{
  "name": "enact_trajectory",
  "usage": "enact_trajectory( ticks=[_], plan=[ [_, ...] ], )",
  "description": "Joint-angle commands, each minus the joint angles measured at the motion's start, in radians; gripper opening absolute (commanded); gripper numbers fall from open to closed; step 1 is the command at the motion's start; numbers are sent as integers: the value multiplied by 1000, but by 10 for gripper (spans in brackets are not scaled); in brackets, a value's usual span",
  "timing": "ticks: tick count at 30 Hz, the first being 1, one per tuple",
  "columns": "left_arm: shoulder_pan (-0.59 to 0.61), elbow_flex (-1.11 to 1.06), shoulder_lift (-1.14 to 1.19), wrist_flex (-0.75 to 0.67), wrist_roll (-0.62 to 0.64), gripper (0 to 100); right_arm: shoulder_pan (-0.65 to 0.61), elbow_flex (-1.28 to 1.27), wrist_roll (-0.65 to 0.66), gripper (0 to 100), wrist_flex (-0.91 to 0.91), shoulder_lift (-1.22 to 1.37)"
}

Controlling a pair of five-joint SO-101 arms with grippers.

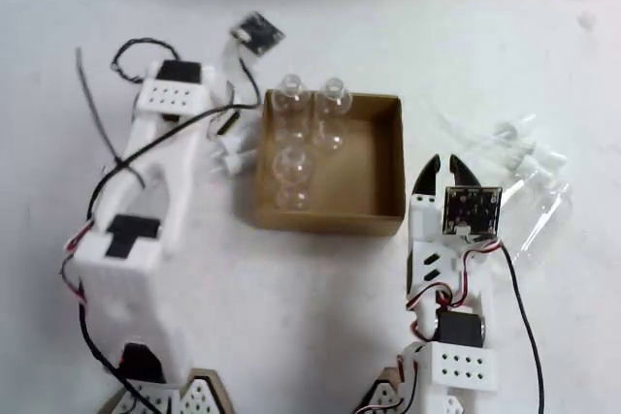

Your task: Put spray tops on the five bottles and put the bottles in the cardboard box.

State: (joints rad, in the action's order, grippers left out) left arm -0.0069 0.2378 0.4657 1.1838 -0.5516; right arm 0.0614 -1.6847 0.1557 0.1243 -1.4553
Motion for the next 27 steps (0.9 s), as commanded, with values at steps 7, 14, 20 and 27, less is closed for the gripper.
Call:
enact_trajectory(
  ticks=[7,14,20,27],
  plan=[
    [-13,298,168,141,-29,33,-4,-11,-6,60,-18,5],
    [-15,305,185,138,26,168,-4,-11,-6,60,-18,5],
    [-13,310,185,135,21,162,-4,-11,-6,60,-18,5],
    [-33,313,225,115,20,164,-4,-11,-6,60,-18,5]
  ],
)
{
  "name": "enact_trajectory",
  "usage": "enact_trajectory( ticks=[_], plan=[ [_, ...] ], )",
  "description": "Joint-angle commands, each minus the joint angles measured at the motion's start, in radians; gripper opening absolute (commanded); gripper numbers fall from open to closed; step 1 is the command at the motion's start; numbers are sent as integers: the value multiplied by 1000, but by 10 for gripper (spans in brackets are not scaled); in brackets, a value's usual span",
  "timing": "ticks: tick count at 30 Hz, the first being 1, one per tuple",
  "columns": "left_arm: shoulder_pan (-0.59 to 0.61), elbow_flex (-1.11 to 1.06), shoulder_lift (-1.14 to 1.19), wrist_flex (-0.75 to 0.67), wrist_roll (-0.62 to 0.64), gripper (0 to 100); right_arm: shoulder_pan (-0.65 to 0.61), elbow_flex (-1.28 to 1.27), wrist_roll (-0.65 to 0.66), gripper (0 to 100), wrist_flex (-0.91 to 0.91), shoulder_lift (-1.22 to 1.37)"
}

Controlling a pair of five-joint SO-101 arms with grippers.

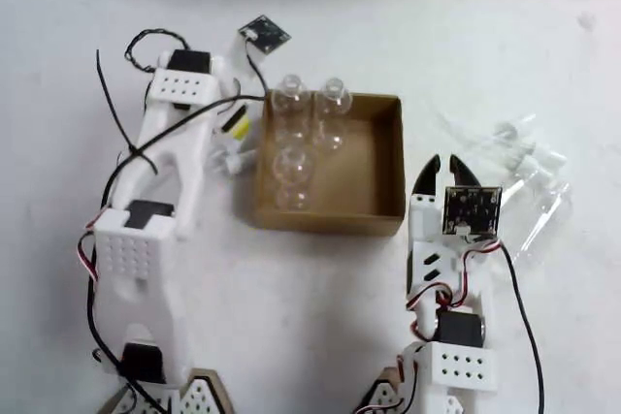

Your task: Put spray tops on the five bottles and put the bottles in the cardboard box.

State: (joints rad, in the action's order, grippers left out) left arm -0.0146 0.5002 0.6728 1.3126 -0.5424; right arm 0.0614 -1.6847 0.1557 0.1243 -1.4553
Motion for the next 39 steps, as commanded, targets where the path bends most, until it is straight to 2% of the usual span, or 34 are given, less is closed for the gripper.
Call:
enact_trajectory(
  ticks=[1,11,16,17,25,31,33,39],
  plan=[
    [-33,51,35,-28,11,164,-4,-11,-6,60,-18,5],
    [-53,51,104,-83,17,153,-4,-11,-6,60,-18,5],
    [-24,51,104,-104,20,15,-4,-11,-6,60,-18,5],
    [-15,51,104,-106,23,23,-4,-11,-6,60,-18,5],
    [113,109,111,-51,318,23,-4,-11,-6,60,-18,5],
    [147,160,113,-6,350,24,-4,-11,-6,60,-18,5],
    [140,160,113,11,350,41,-4,-11,-6,60,-18,5],
    [127,150,114,20,358,198,-4,-11,-6,60,-18,5]
  ],
)
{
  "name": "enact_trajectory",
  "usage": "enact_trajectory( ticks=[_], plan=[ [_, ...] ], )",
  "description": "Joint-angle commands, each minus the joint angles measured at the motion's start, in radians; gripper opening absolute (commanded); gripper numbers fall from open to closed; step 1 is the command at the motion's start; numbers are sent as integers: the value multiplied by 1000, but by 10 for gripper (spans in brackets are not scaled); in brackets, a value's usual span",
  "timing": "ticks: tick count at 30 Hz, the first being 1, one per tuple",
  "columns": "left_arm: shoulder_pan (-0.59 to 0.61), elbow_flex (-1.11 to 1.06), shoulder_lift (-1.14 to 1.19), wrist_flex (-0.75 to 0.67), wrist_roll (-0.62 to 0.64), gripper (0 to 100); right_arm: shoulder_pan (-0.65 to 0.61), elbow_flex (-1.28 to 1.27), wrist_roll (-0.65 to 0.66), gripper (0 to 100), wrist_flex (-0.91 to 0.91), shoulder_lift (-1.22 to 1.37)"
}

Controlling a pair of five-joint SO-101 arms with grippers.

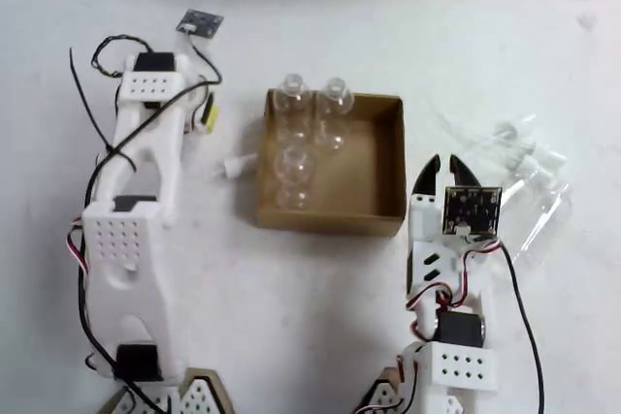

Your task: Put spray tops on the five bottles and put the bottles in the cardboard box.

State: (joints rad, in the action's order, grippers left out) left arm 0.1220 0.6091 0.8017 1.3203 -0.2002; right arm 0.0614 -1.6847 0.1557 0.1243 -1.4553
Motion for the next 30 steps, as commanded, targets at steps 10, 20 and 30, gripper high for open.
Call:
enact_trajectory(
  ticks=[10,20,30],
  plan=[
    [-12,51,-15,-41,12,199,-4,-11,-6,60,-18,5],
    [-13,40,-12,-71,6,142,-4,-11,-6,60,-18,5],
    [-44,49,30,-66,6,120,-4,-11,-6,60,-18,5]
  ],
)
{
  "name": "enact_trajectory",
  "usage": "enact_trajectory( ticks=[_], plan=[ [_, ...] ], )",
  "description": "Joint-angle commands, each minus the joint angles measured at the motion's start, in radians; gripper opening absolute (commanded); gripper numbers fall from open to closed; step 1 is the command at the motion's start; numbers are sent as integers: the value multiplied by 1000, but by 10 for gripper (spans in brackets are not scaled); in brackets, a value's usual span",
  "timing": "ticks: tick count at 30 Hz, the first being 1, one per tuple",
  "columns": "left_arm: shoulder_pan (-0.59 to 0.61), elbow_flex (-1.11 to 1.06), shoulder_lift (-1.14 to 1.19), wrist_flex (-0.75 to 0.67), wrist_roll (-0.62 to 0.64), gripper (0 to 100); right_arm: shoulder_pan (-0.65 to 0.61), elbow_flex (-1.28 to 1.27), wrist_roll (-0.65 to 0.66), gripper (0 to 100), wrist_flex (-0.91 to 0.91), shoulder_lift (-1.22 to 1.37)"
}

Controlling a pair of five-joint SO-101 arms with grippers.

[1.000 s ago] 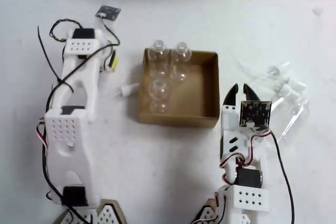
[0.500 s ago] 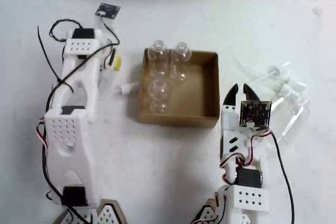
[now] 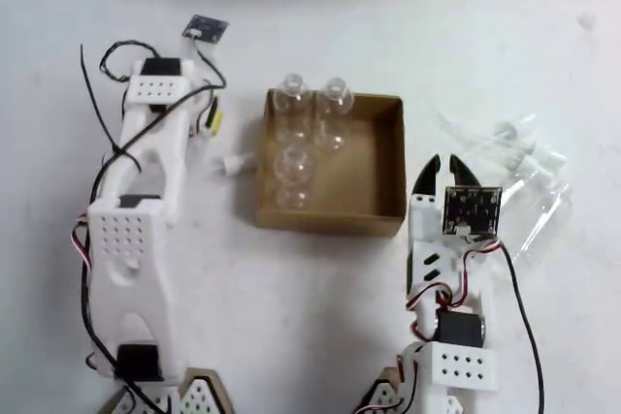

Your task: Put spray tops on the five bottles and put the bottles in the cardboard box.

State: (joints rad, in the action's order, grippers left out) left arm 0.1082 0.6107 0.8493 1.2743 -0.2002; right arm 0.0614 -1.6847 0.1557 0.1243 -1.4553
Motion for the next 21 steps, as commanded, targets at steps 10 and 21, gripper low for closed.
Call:
enact_trajectory(
  ticks=[10,21],
  plan=[
    [-30,49,-28,-18,8,116,-4,-11,-6,60,-18,5],
    [-31,496,-30,419,8,116,-4,-11,-6,60,-18,5]
  ],
)
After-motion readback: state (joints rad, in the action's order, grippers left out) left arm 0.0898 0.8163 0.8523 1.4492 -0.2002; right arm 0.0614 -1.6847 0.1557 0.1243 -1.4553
